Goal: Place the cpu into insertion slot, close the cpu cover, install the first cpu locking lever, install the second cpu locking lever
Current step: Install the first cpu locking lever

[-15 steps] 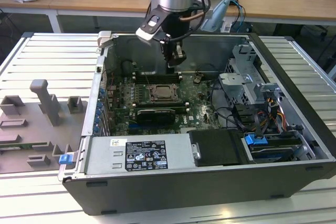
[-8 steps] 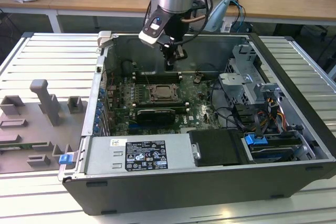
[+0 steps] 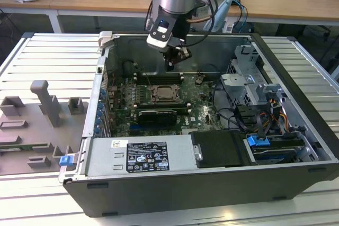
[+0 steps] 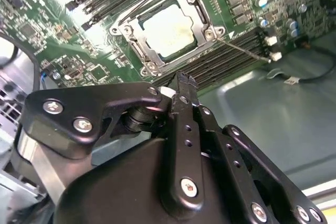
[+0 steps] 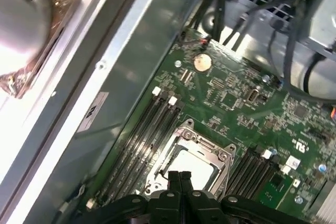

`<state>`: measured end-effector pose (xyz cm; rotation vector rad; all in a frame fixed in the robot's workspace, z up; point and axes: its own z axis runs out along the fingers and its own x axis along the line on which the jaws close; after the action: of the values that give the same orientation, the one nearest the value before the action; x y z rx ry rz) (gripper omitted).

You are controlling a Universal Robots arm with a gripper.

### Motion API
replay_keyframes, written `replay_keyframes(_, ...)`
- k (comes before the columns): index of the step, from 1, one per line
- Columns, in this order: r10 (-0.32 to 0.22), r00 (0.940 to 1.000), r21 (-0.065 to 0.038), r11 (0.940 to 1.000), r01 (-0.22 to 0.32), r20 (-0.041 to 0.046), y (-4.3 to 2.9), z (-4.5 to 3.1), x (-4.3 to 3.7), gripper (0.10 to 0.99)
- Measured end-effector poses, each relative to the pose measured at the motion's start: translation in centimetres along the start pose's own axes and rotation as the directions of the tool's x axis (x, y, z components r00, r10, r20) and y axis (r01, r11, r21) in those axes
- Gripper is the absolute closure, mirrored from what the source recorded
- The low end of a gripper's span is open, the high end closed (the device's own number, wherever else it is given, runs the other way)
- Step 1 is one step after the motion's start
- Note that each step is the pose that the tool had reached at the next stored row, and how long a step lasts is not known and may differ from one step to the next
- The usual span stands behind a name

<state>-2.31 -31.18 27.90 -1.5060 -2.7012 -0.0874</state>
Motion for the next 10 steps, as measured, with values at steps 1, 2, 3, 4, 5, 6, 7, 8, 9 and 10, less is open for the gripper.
replay_keyframes(1, -0.025, 0.9997, 0.002, 0.9997, 0.025, -0.0007, 0.0, 0.0, 0.0, 0.98)
replay_keyframes(2, -0.039, 0.9992, 0.003, 0.9992, 0.039, -0.0011, 0.0, 0.0, 0.0, 0.98)
replay_keyframes(3, -0.061, 0.9982, 0.004, 0.9982, 0.061, -0.0017, 0.0, 0.0, 0.0, 0.98)
replay_keyframes(4, -0.077, 0.9971, 0.005, 0.9971, 0.077, -0.0023, 0.0, 0.0, 0.0, 0.98)
replay_keyframes(5, -0.086, 0.9963, 0.006, 0.9963, 0.086, -0.0026, 0.0, 0.0, 0.0, 0.98)
replay_keyframes(6, -0.096, 0.9954, 0.006, 0.9953, 0.096, -0.0029, 0.0, 0.01, 0.0, 0.98)
replay_keyframes(7, -0.114, 0.9934, 0.008, 0.9934, 0.114, -0.0035, 0.0, 0.01, 0.0, 0.98)
replay_keyframes(8, -0.124, 0.9923, 0.008, 0.9923, 0.124, -0.0039, 0.0, 0.01, 0.0, 0.98)
replay_keyframes(9, -0.132, 0.9913, 0.009, 0.9913, 0.132, -0.0041, 0.0, 0.0, 0.0, 0.98)
replay_keyframes(10, -0.143, 0.9897, 0.01, 0.9896, 0.143, -0.0045, 0.0, 0.0, 0.0, 0.98)
